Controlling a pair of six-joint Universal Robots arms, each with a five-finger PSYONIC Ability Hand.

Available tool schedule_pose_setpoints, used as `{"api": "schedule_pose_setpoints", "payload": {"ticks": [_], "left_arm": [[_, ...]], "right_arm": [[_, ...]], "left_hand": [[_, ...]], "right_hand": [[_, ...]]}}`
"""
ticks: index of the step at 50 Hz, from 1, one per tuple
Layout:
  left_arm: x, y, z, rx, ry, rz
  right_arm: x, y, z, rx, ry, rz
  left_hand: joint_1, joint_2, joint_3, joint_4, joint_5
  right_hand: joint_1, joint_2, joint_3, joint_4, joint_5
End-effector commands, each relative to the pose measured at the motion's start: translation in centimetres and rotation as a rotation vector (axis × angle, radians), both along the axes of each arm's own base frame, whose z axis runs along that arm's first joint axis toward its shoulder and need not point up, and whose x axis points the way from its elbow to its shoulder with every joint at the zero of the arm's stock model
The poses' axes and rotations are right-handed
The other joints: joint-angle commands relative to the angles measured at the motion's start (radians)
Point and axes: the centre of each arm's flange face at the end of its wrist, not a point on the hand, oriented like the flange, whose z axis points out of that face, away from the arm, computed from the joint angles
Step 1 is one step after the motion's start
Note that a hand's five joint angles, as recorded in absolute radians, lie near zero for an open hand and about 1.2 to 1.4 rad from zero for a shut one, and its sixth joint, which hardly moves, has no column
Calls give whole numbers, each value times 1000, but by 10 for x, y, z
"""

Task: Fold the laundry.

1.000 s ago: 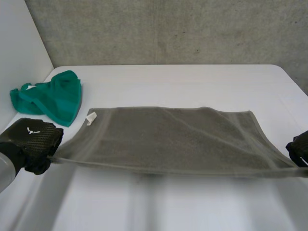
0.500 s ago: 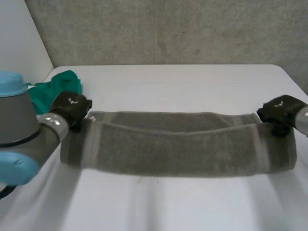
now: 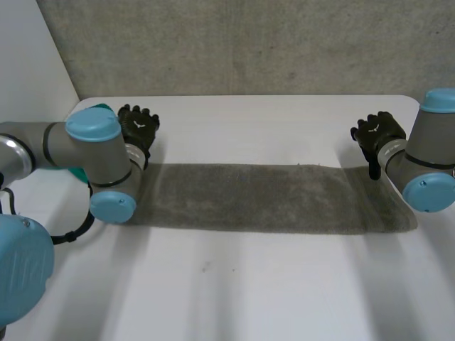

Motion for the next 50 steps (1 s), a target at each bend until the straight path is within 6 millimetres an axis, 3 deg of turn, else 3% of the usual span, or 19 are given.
{"api": "schedule_pose_setpoints", "payload": {"ticks": [1, 4, 7, 9, 17, 23, 32, 35, 36, 39, 42, 50], "left_arm": [[-6, 24, 2, 36, -22, -27], [-1, 36, 12, 47, -21, -31], [10, 57, 15, 82, -35, -35], [17, 71, 19, 97, -38, -35], [30, 113, 22, 170, 53, -68], [35, 128, 15, 235, 121, -74], [41, 124, 8, 254, 125, -50], [42, 124, 8, 257, 126, -45], [42, 124, 8, 257, 126, -45], [42, 124, 7, 258, 125, -46], [42, 126, 9, 255, 126, -47], [44, 130, 15, 246, 130, -49]], "right_arm": [[-7, 26, 42, 21, -155, -58], [-16, 47, 59, 54, -204, -59], [-33, 59, 60, 101, -221, -72], [-48, 71, 53, 171, -229, -81], [-77, 103, 12, 373, -290, -73], [-89, 103, -4, 342, -316, -73], [-91, 90, -24, 294, -313, -66], [-92, 87, -30, 299, -309, -67], [-92, 85, -31, 295, -305, -70], [-96, 81, -28, 275, -301, -80], [-111, 77, -26, 251, -302, -124], [-158, 58, 6, 101, -194, -237]], "left_hand": [[-15, -37, -42, -34, -49], [-15, -37, -42, -34, -49], [-15, -37, -42, -34, -49], [-15, -37, -42, -34, -49], [-12, -34, -38, -30, -46], [-6, -28, -33, -25, -40], [-3, -25, -30, -22, -37], [-3, -25, -30, -22, -37], [-3, -25, -30, -22, -37], [-3, -25, -30, -22, -37], [0, -22, -27, -19, -34], [0, -22, -27, -19, -34]], "right_hand": [[-25, -42, -37, -56, -66], [-25, -42, -37, -56, -66], [-25, -42, -37, -56, -66], [-25, -42, -37, -56, -66], [108, 92, 96, 78, 67], [278, 262, 266, 248, 237], [472, 456, 460, 441, 431], [841, 824, 829, 810, 800], [1193, 1177, 1181, 1162, 1152], [1196, 1180, 1185, 1166, 1155], [1196, 1180, 1185, 1166, 1155], [1196, 1180, 1185, 1166, 1155]]}}
